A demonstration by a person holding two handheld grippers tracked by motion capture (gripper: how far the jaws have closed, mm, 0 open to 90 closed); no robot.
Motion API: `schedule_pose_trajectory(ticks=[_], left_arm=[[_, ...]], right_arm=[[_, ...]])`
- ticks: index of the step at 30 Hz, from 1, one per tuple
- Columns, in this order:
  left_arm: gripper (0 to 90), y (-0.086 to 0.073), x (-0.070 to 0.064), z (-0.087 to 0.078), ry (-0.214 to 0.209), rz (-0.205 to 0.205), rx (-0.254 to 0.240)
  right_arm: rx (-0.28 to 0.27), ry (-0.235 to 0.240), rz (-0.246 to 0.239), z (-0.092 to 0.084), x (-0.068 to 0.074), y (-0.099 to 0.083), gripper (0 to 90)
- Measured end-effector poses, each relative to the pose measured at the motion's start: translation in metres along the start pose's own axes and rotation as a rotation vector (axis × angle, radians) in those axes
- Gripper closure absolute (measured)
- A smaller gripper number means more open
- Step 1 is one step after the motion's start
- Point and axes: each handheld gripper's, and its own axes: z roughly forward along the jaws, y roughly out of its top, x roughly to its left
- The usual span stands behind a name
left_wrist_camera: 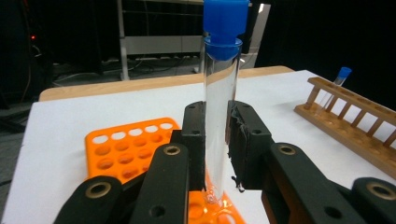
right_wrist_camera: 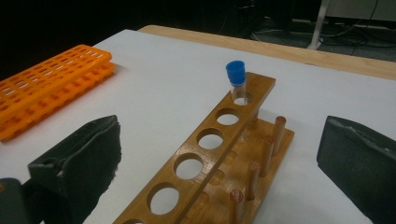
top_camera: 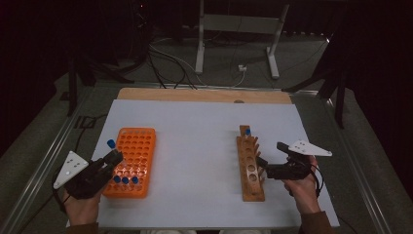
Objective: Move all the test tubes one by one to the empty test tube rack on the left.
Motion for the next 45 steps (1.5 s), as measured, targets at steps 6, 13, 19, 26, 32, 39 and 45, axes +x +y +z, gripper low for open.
schedule_pose_trajectory(ticks=[6, 13, 19, 26, 32, 39, 45], left_arm=[[78.1, -0.009, 0.007, -0.005, 0.016, 0.013, 0.015], [78.1, -0.022, 0.016, -0.010, 0.031, -0.008, 0.031], [78.1, -0.032, 0.018, -0.014, 0.038, -0.016, 0.054], [78.1, -0.041, 0.018, -0.016, 0.038, -0.014, 0.090], [78.1, -0.047, 0.017, -0.019, 0.030, -0.015, 0.110], [78.1, -0.052, 0.017, -0.022, 0.025, -0.016, 0.135], [78.1, -0.057, 0.017, -0.021, 0.017, -0.009, 0.173]], right_arm=[[-0.002, 0.000, 0.001, 0.000, 0.000, 0.000, 0.1], [0.002, 0.003, -0.001, 0.001, 0.001, -0.001, 0.1], [0.003, 0.005, -0.001, 0.002, 0.002, -0.002, 0.1], [0.004, 0.005, -0.003, 0.002, 0.002, -0.003, 0.1], [0.006, 0.004, -0.004, 0.002, 0.001, -0.003, 0.1], [0.007, 0.005, -0.003, 0.002, 0.001, -0.003, 0.1], [0.005, 0.005, -0.003, 0.002, 0.001, -0.003, 0.1]])
